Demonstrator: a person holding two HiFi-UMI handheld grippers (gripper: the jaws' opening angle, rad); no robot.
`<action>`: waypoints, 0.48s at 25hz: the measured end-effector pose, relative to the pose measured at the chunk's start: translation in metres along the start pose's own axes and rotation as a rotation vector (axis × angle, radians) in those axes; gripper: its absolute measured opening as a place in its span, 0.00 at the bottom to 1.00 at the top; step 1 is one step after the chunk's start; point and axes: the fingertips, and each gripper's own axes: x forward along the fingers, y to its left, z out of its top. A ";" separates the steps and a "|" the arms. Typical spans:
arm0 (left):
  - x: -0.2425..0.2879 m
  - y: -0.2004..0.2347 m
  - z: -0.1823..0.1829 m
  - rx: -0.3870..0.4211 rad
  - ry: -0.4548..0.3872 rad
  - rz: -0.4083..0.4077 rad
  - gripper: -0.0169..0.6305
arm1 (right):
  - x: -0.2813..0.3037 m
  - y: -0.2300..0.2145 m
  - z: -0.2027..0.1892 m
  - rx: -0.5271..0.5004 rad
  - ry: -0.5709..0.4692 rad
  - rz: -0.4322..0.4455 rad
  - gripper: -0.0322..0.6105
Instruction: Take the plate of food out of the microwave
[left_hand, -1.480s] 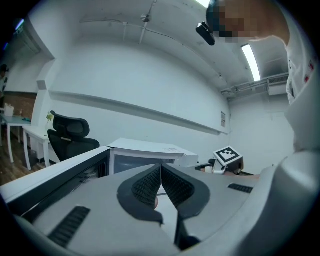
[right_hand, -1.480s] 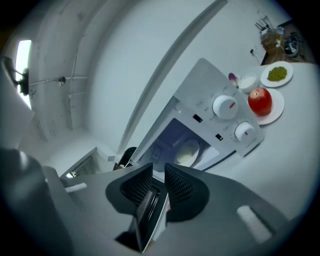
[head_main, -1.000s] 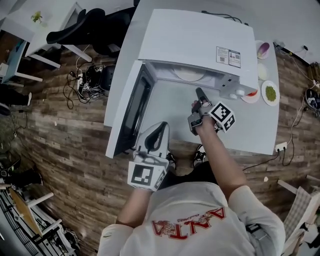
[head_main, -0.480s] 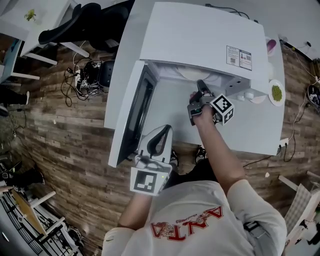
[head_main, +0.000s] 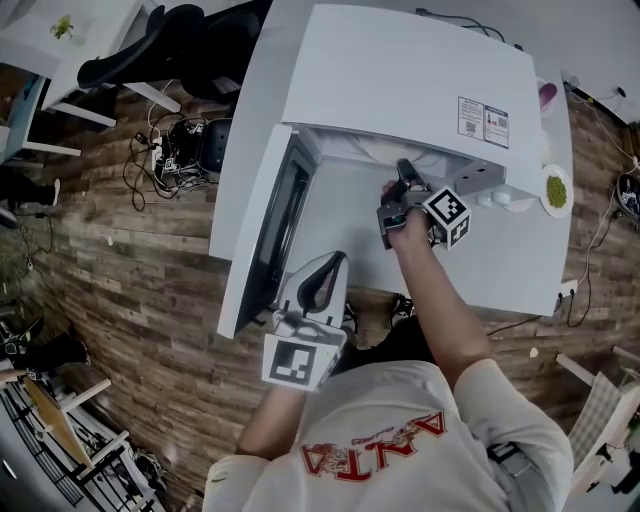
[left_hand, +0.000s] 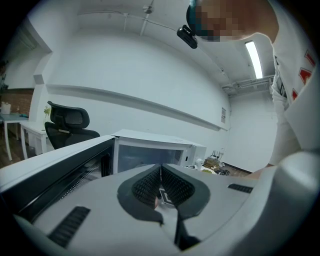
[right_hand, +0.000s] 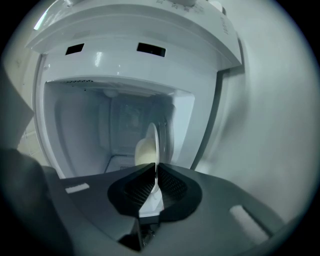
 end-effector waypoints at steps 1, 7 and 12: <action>0.001 0.000 0.000 -0.006 -0.001 0.001 0.05 | 0.000 0.000 0.000 -0.002 0.000 -0.002 0.07; 0.002 -0.003 0.001 -0.006 -0.002 -0.002 0.05 | -0.003 0.001 0.001 0.007 0.005 -0.003 0.07; 0.002 -0.005 0.001 -0.009 -0.003 -0.002 0.05 | -0.013 -0.004 0.001 0.005 0.015 -0.008 0.07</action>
